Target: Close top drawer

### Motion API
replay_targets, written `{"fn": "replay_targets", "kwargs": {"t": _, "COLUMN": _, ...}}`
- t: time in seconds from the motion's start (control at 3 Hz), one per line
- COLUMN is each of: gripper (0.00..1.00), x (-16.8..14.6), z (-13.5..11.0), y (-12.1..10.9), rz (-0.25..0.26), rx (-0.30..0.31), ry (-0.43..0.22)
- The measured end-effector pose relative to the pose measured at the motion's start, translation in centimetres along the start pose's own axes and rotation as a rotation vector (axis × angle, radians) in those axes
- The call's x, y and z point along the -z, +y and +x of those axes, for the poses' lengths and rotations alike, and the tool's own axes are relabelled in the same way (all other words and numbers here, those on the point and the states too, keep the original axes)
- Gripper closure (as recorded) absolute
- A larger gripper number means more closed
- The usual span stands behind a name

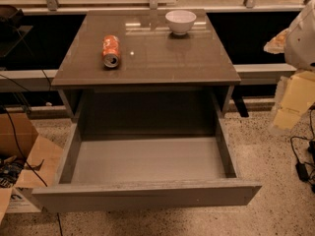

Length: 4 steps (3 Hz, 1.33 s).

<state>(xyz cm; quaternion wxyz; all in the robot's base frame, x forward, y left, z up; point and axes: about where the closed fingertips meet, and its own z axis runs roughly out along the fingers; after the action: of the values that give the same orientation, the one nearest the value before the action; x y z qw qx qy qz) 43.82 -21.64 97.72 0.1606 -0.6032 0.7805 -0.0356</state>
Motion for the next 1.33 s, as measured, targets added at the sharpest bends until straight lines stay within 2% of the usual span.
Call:
{"fn": "replay_targets", "kwargs": {"t": 0.33, "gripper": 0.0, "x": 0.0, "z": 0.0, "y": 0.0, "rz": 0.0, "rx": 0.0, "ry": 0.0}}
{"fn": "replay_targets", "kwargs": {"t": 0.67, "gripper": 0.17, "x": 0.0, "z": 0.0, "y": 0.0, "rz": 0.0, "rx": 0.0, "ry": 0.0}}
{"fn": "replay_targets", "kwargs": {"t": 1.0, "gripper": 0.41, "x": -0.9, "z": 1.0, "y": 1.0, "rz": -0.012, "rx": -0.016, "ry": -0.037}}
{"fn": "replay_targets", "kwargs": {"t": 1.33, "gripper": 0.64, "x": -3.4, "z": 3.2, "y": 3.3, "rz": -0.044, "rx": -0.048, "ry": -0.091}}
